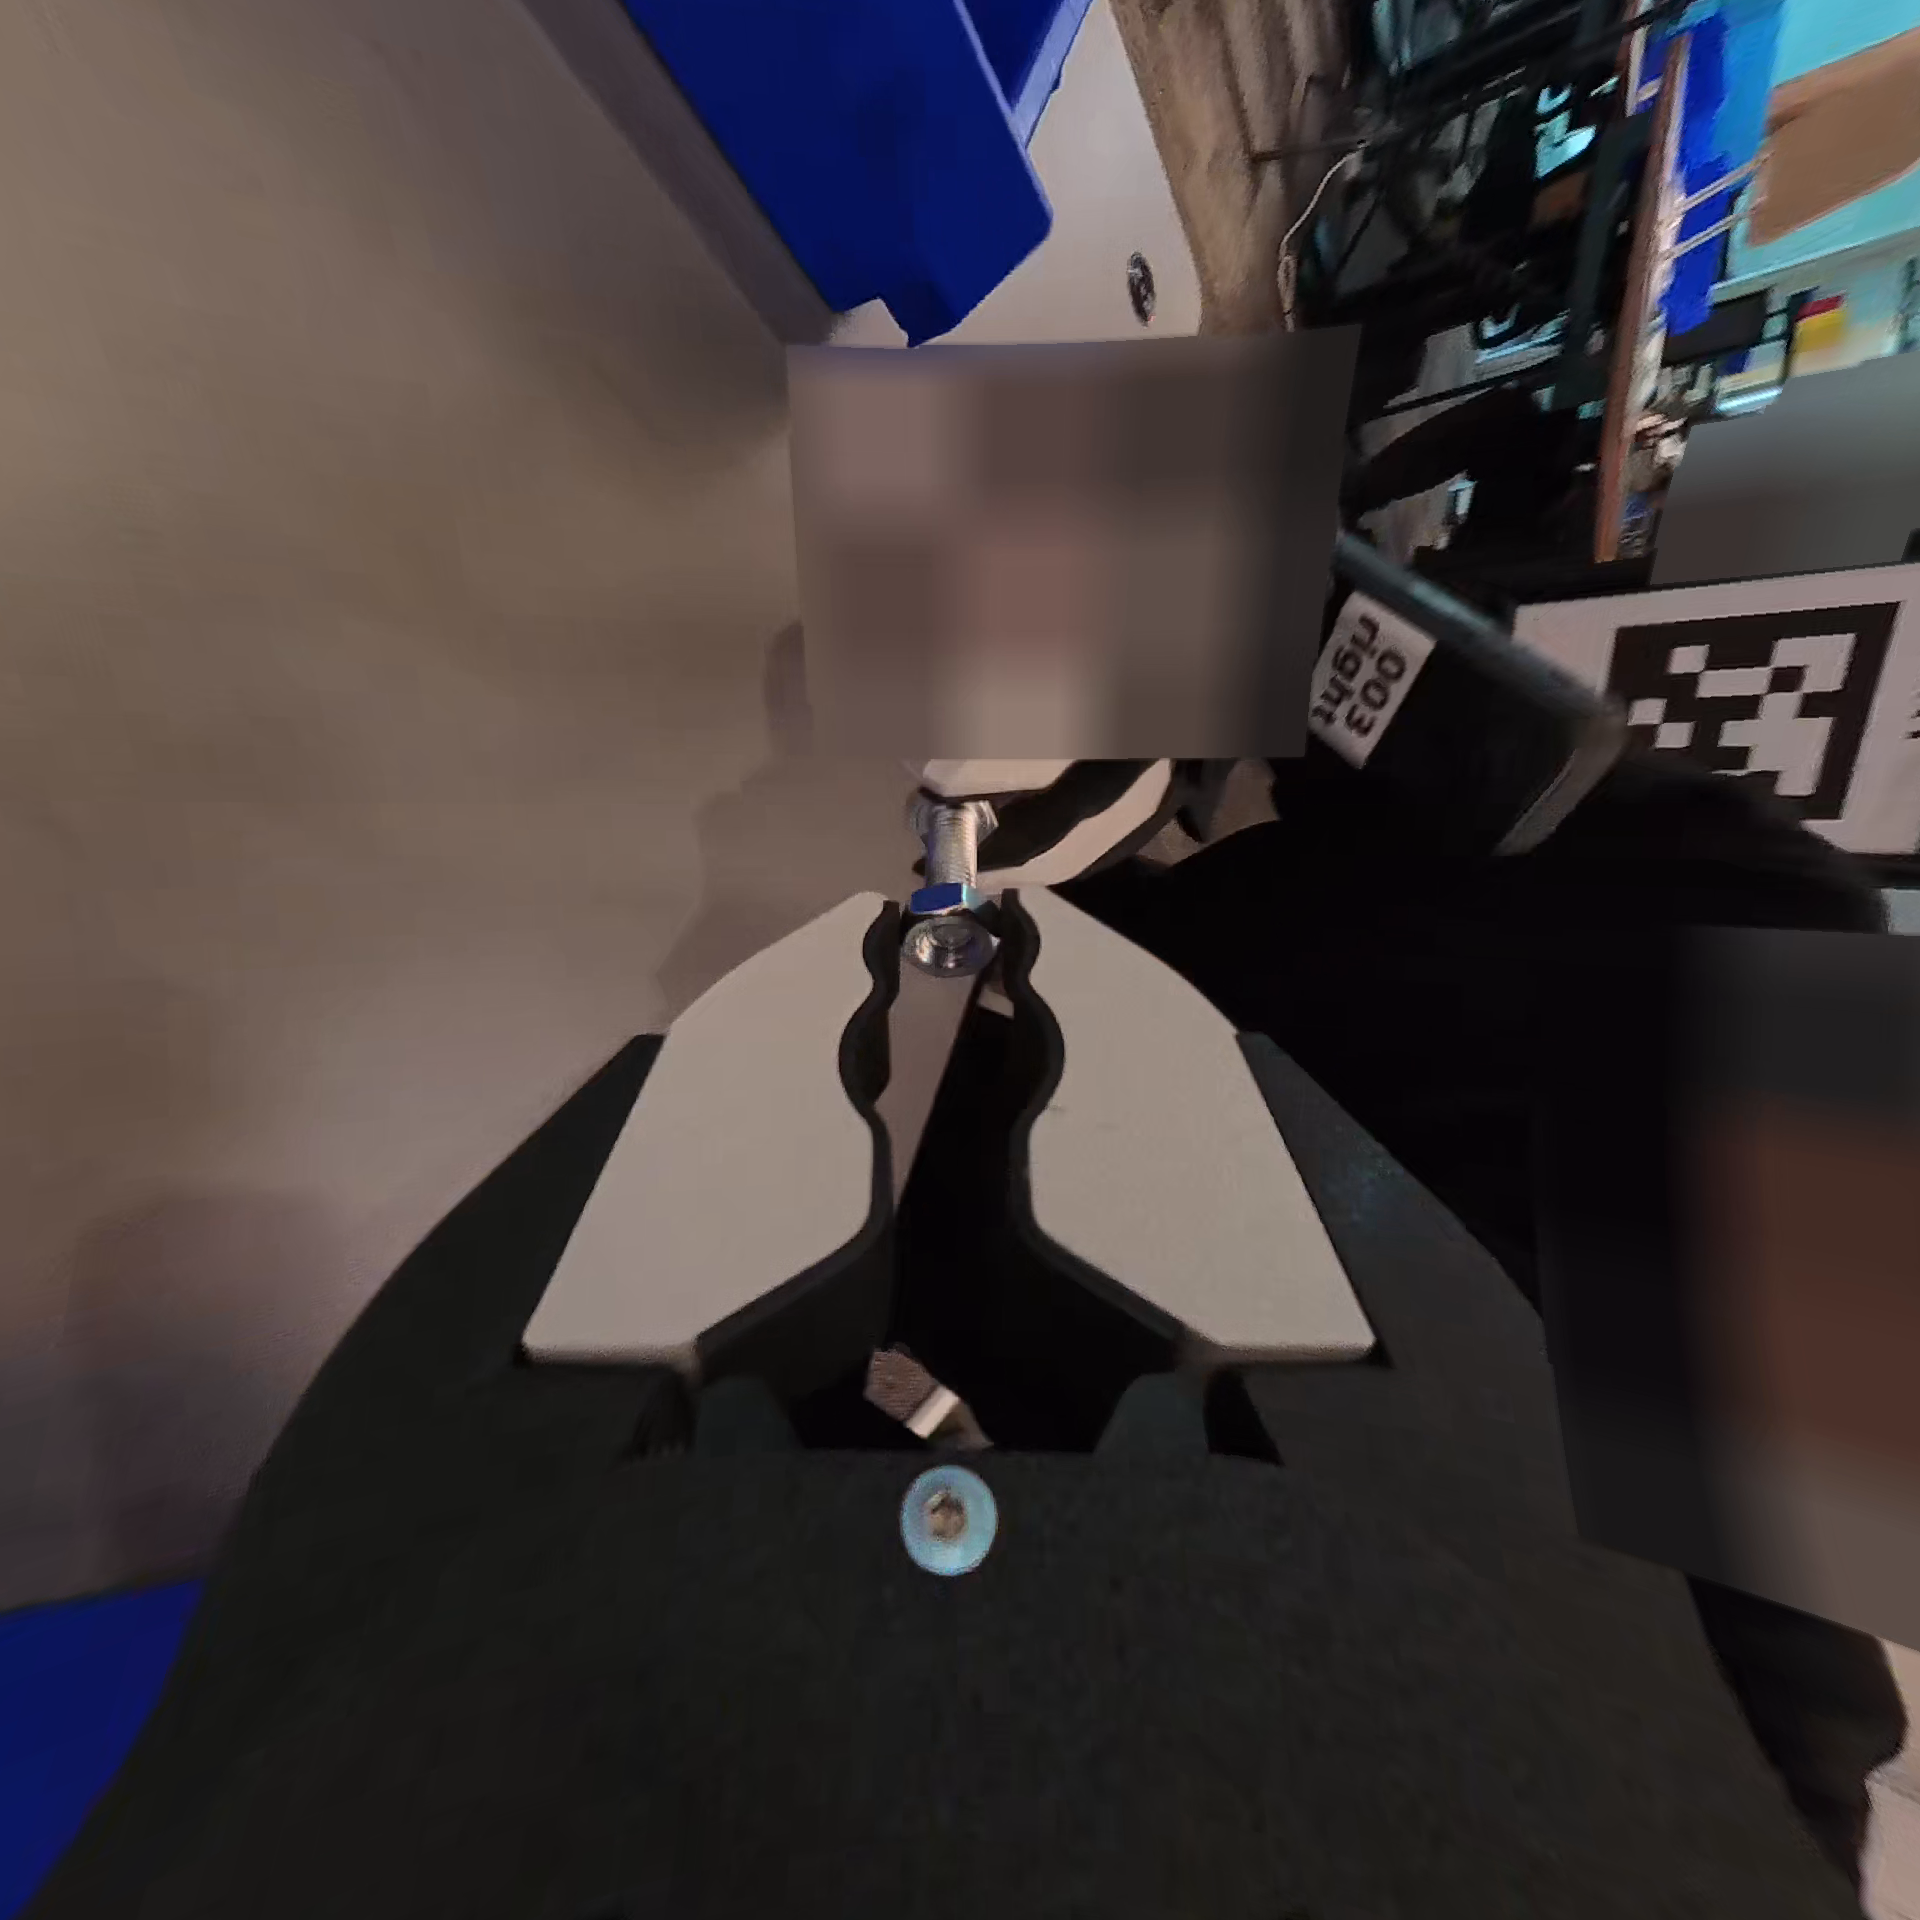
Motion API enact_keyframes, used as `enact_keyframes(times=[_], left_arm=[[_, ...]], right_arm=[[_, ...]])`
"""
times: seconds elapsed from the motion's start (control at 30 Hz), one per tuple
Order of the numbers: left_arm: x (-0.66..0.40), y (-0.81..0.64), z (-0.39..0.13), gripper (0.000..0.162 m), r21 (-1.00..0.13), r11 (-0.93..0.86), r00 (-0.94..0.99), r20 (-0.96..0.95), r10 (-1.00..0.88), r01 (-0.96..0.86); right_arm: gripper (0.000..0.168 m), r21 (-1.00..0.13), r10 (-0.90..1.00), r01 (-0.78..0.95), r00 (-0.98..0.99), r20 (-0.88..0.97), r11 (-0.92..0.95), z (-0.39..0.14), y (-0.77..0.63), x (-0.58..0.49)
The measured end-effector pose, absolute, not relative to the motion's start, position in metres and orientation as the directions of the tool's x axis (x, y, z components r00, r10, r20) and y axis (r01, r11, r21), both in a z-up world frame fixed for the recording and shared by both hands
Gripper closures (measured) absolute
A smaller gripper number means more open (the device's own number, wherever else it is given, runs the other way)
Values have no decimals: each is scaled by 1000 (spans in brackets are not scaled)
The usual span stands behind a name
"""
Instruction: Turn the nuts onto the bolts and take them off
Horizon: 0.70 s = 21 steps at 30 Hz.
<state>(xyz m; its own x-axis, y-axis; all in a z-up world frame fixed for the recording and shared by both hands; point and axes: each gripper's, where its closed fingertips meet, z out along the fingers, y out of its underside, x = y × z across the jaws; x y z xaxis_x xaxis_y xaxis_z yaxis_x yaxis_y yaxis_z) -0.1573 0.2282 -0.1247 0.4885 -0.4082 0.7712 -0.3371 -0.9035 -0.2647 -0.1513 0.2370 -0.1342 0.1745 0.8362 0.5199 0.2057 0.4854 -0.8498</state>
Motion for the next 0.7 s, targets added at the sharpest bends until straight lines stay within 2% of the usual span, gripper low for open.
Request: enact_keyframes(times=[0.07, 0.13, 0.2, 0.27, 0.3, 0.4, 0.53, 0.63, 0.7], left_arm=[[-157, 229, -124, 144, -235, -922, 475, 802, -363, -308], [-157, 228, -126, 144, -250, -913, 471, 795, -383, -322], [-156, 227, -125, 144, -307, -879, 453, 766, -456, -365], [-156, 233, -119, 113, -382, -846, 441, 729, -524, -372], [-159, 236, -118, 103, -426, -815, 458, 678, -575, -392], [-170, 247, -112, 102, -613, -627, 446, 445, -776, -481], [-175, 234, -112, 109, -688, -333, 303, 170, -938, -645], [-174, 228, -119, 109, -657, -164, 221, -4, -975, -736], [-171, 218, -122, 112, -643, -124, 162, 0, -987, -756]], right_arm=[[150, -794, 768, 235, 210, 605, 561, -132, 237, -150], [150, -806, 785, 231, 195, 588, 545, -133, 237, -150], [150, -877, 868, 185, 157, 471, 443, -134, 236, -151], [151, -933, 931, 144, 113, 346, 329, -133, 236, -152], [151, -958, 959, 124, 81, 271, 260, -132, 235, -153], [151, -996, 998, 84, -46, -33, -29, -133, 233, -156], [150, -894, 856, 90, -260, -447, -439, -134, 226, -159], [150, -802, 725, 114, -368, -583, -587, -132, 219, -160], [151, -757, 659, 118, -418, -625, -643, -129, 216, -160]])
